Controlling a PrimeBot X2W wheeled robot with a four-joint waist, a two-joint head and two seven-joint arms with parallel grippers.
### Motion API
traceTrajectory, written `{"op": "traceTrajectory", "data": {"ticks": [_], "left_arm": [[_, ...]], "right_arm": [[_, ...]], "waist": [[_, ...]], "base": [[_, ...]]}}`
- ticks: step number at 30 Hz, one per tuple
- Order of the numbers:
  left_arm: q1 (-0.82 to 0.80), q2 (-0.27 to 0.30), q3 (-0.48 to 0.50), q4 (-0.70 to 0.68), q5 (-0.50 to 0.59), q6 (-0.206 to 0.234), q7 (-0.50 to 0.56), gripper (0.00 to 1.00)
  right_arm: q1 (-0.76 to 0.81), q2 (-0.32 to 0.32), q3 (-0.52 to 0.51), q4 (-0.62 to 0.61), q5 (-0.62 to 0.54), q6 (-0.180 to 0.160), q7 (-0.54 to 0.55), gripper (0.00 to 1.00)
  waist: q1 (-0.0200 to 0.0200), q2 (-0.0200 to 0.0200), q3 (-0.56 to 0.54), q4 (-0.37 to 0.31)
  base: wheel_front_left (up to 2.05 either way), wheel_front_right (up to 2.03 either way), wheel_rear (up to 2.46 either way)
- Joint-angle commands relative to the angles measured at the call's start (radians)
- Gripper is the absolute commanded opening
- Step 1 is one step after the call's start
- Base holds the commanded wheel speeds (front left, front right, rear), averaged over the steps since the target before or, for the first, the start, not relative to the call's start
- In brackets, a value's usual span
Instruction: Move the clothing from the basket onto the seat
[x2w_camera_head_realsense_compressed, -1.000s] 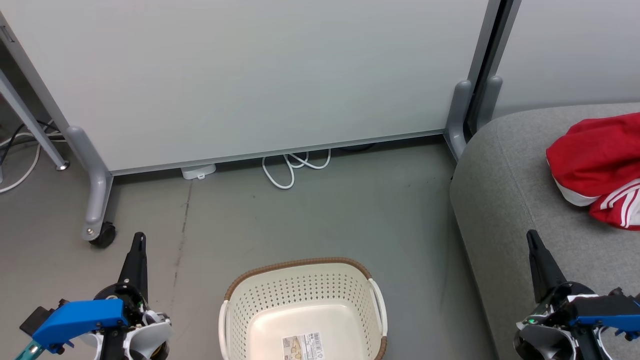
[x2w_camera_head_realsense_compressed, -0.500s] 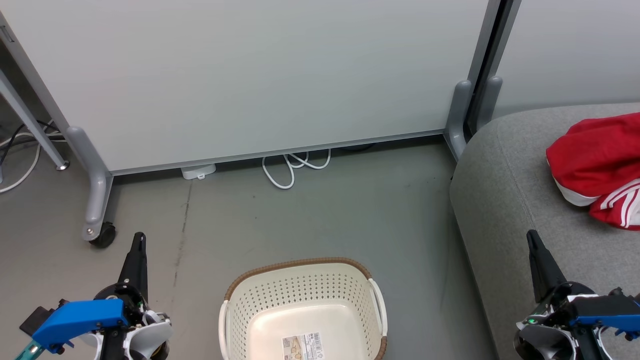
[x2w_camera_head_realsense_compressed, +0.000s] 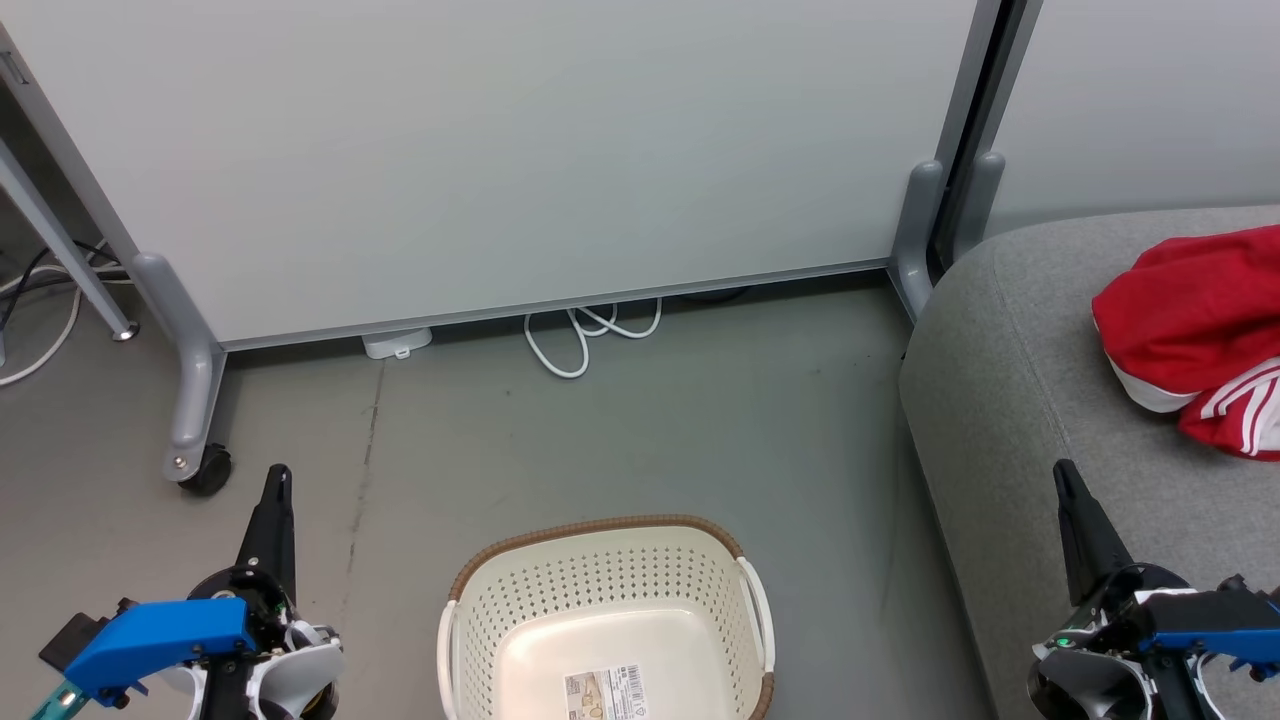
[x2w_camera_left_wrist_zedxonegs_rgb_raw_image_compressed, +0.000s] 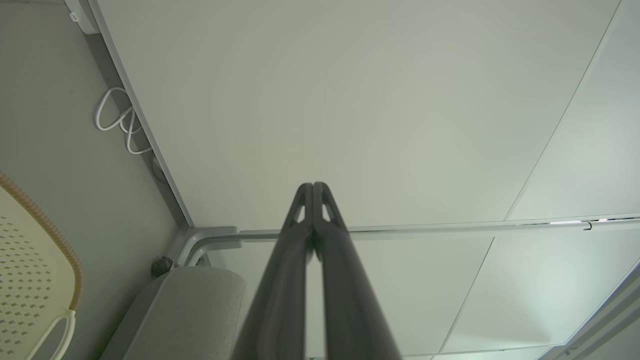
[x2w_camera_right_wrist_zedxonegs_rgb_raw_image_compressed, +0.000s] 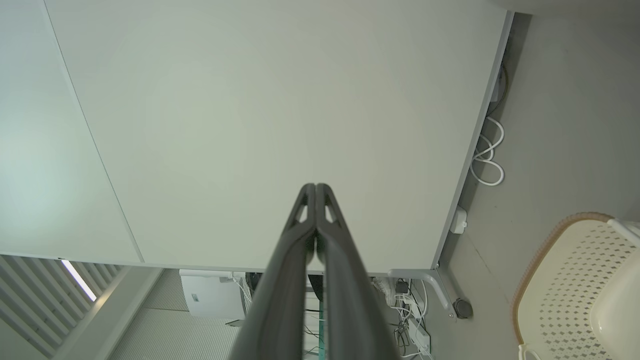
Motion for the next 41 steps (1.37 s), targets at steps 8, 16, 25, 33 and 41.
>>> {"op": "traceTrajectory", "data": {"ticks": [8, 16, 25, 33, 41], "left_arm": [[-0.009, 0.002, 0.002, -0.004, -0.002, -0.004, 0.004, 0.00], [-0.009, 0.002, 0.002, -0.004, -0.002, -0.004, 0.003, 0.00], [-0.009, 0.002, 0.002, -0.004, -0.002, -0.004, 0.003, 0.00], [-0.009, 0.002, 0.002, -0.004, -0.002, -0.004, 0.003, 0.00], [-0.009, 0.002, 0.002, -0.004, -0.002, -0.004, 0.003, 0.00]], "right_arm": [[-0.013, 0.002, -0.002, -0.002, 0.003, 0.000, 0.003, 0.00], [-0.013, 0.002, -0.002, -0.002, 0.003, 0.000, 0.003, 0.00], [-0.013, 0.002, -0.002, -0.002, 0.003, 0.000, 0.003, 0.00], [-0.013, 0.002, -0.002, -0.002, 0.003, 0.000, 0.003, 0.00], [-0.013, 0.002, -0.001, -0.002, 0.003, 0.000, 0.003, 0.00]], "waist": [[0.0000, 0.0000, 0.000, 0.000], [0.0000, 0.0000, 0.000, 0.000], [0.0000, 0.0000, 0.000, 0.000], [0.0000, 0.0000, 0.000, 0.000], [0.0000, 0.0000, 0.000, 0.000]], "base": [[0.00, 0.00, 0.00], [0.00, 0.00, 0.00], [0.00, 0.00, 0.00], [0.00, 0.00, 0.00], [0.00, 0.00, 0.00]]}}
